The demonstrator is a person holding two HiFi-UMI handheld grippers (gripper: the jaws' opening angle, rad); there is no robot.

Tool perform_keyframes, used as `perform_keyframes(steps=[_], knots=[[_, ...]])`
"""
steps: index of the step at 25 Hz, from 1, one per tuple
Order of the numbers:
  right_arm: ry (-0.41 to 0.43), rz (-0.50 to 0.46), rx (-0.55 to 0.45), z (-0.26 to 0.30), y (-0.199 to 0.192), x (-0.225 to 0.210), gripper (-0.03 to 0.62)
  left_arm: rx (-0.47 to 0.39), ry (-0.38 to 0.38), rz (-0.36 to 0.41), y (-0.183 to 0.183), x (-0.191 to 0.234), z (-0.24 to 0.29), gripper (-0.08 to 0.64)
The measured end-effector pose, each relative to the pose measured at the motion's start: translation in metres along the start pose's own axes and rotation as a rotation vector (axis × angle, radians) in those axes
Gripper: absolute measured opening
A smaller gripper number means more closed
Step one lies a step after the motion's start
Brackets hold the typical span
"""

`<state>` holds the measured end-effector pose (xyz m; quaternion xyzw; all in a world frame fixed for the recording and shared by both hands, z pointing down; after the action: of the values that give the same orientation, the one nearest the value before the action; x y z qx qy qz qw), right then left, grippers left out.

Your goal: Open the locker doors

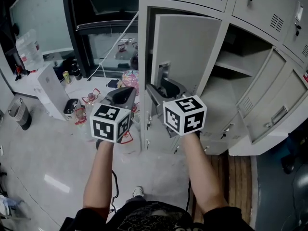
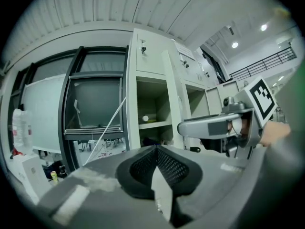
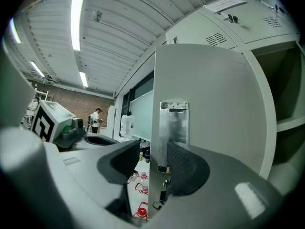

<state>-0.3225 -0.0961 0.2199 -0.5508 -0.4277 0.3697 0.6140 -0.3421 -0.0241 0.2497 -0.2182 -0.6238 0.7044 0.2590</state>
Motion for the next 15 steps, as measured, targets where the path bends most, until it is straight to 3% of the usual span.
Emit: perform_keyframes(steps=[15], knots=[[0.021,-0.013,-0.012,-0.077,-0.001,-0.005,0.135,0.002,-0.032,0.003,-0.006,-0.074,0.000,0.002]])
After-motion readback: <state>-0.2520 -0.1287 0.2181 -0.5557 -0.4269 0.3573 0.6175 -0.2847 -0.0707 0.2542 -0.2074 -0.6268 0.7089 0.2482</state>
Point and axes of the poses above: the fingertips, and each gripper's own axes: z forward along the fingers, x to its left, y out of its top, the point moved 1 cm from there along -z, backward along the fingers, and after that the axes turned 6 degrees about -z, right-handed, at the moved point
